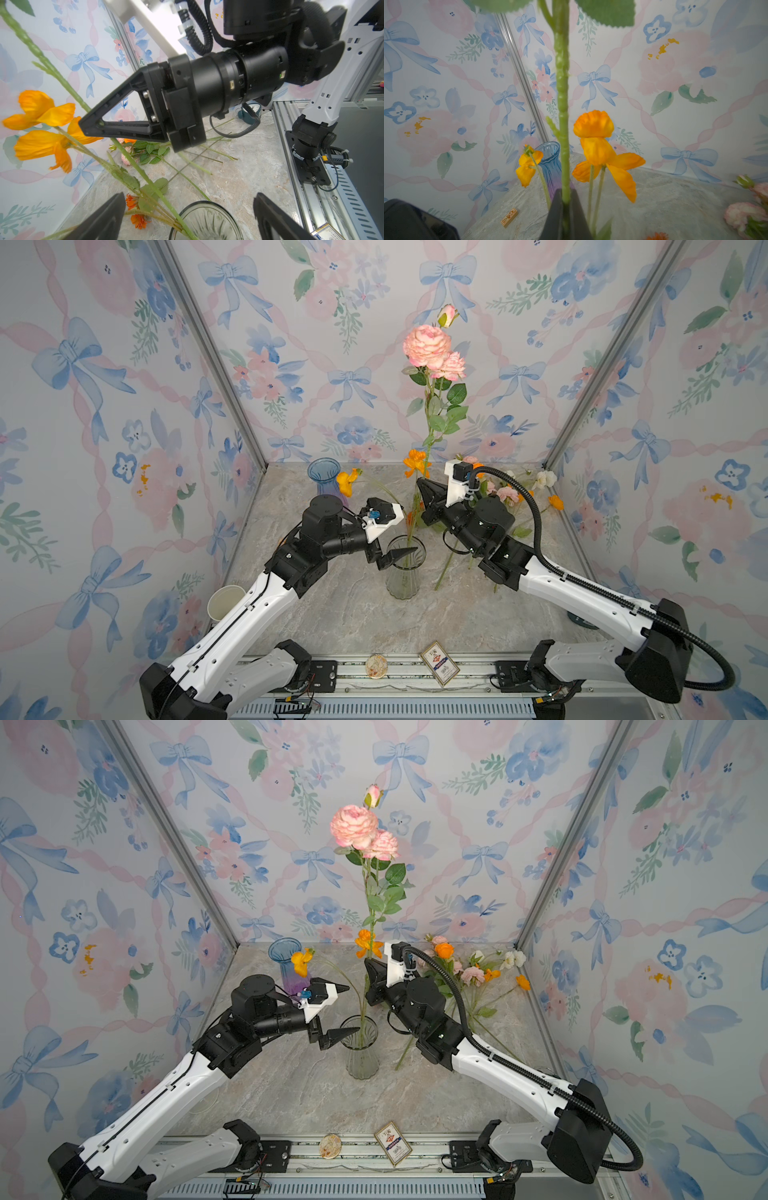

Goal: Arrange flowers in a vase
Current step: Place the flower in the vase.

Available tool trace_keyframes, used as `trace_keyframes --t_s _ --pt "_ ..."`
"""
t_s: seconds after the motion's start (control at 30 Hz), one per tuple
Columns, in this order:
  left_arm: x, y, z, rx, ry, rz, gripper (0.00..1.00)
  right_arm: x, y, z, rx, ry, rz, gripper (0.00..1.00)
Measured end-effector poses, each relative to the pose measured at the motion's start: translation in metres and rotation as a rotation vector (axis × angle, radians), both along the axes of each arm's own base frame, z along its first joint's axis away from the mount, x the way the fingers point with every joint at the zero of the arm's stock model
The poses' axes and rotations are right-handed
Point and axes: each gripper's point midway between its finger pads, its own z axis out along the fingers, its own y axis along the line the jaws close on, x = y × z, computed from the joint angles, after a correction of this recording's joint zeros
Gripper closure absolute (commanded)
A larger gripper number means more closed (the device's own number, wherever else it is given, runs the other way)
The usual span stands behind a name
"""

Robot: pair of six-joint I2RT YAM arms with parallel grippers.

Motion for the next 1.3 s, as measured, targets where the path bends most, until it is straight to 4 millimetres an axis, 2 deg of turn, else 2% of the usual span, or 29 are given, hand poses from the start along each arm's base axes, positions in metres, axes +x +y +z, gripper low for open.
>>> trace_keyframes --t_s 0.13,0.27,0.37,0.53,0.77,0.9,1.07,1.23,1.3 --pt "0.001 0.001 0.000 0.000 0.000 0.005 0.02 -0.006 0.007 -0.022 0.000 0.022 0.027 0.99" --pt "0.008 0.009 0.001 -0.002 -0.004 0.034 0.02 -0.022 0.026 -0.051 -0.028 0.043 0.088 0.95" --pt "0.011 0.016 0.004 -0.007 -0.013 0.057 0.02 -0.033 0.040 -0.065 -0.058 0.042 0.138 0.95" --pt "0.003 0.023 0.009 -0.026 -0.025 0.067 0.02 -0.041 0.047 -0.071 -0.099 0.028 0.171 0.93" --pt "-0.014 0.039 0.003 -0.063 0.001 0.118 0.02 -0.045 0.057 -0.086 -0.229 0.051 0.225 0.91" --pt "-0.022 0.044 -0.014 -0.065 0.036 0.122 0.02 -0.046 0.065 -0.098 -0.290 0.073 0.261 0.83" --pt "-0.020 0.043 -0.039 -0.039 0.099 0.128 0.02 -0.048 0.071 -0.118 -0.379 0.115 0.292 0.77" --pt "-0.020 0.043 -0.040 -0.039 0.100 0.127 0.02 -0.049 0.069 -0.127 -0.422 0.125 0.299 0.67" --pt "-0.020 0.043 -0.040 -0.039 0.100 0.126 0.02 -0.050 0.069 -0.129 -0.436 0.125 0.302 0.58"
